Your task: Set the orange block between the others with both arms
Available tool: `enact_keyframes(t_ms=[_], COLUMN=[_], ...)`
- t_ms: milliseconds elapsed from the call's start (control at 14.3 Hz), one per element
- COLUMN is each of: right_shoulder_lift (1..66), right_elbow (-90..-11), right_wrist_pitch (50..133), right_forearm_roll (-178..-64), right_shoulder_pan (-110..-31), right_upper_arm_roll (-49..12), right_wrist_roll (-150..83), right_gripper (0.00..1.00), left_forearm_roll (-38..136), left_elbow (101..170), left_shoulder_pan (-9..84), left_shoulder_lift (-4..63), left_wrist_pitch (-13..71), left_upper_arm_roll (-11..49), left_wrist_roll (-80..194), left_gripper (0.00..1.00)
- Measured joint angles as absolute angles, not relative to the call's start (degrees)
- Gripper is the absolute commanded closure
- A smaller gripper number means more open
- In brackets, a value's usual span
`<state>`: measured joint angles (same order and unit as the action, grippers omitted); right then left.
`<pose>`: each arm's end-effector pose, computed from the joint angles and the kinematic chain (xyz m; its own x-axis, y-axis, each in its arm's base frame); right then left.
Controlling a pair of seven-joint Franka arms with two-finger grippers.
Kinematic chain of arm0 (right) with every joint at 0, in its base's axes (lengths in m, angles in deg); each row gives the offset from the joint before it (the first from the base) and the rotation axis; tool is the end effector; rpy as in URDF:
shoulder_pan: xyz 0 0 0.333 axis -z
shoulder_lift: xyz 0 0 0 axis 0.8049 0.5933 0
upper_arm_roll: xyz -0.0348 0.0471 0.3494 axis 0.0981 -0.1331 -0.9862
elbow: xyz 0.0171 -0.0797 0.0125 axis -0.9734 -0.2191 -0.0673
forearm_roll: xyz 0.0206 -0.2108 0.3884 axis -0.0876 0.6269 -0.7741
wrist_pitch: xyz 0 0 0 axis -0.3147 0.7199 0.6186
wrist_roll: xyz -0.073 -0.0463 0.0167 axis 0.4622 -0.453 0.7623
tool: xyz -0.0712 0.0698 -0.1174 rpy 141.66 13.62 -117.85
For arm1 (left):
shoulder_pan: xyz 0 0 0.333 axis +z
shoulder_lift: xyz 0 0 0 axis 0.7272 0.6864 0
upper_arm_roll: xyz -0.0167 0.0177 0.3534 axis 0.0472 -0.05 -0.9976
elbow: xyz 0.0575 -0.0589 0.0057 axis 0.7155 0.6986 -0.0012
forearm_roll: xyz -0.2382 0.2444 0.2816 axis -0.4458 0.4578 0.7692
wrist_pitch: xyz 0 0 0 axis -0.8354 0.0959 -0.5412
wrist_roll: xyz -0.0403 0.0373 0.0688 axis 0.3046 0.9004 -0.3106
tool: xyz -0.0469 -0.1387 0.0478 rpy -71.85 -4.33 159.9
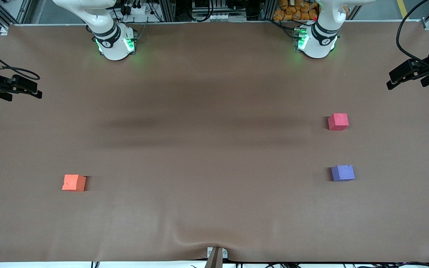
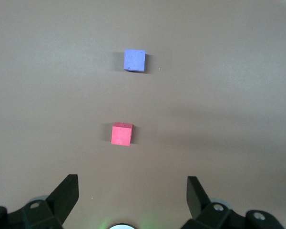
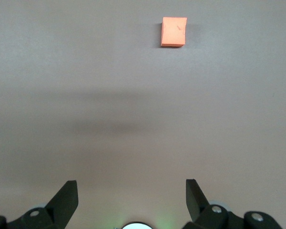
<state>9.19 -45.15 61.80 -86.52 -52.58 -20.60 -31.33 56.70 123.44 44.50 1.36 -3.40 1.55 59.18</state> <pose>0.5859 -0.0380 0.5867 0.9921 0.0504 -0.1152 0.0435 -0.9972 -0.0614 0.5780 -0.0315 0.6552 0.9952 0.0972 -0.0142 0.0975 -0.9950 0.0201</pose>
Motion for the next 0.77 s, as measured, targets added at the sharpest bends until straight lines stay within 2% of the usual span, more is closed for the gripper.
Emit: enact_keyframes(t_ms=[210,771], right_shoulder_lift=[9.19,9.88], right_elbow=[-45.15,-45.85], right_wrist_pitch=[63.94,64.70], right_forearm_roll=[-83.15,-82.61], right_shoulder_pan=[-52.61,-52.59], right_upper_arm_roll=[-20.74,-20.62], right_wrist_roll=[-31.33,-31.34], right_gripper=[0.00,0.00], left_forearm_roll=[56.70,57.07], left_elbow=[123.43,123.41], left_shoulder_pan=[44.53,44.71], left_shoulder_lift=[1.37,1.36], left_wrist_pitch=[-3.41,-3.41], left_upper_arm_roll=[1.54,1.46], left_wrist_roll=[59.18,59.18], left_gripper=[0.00,0.00])
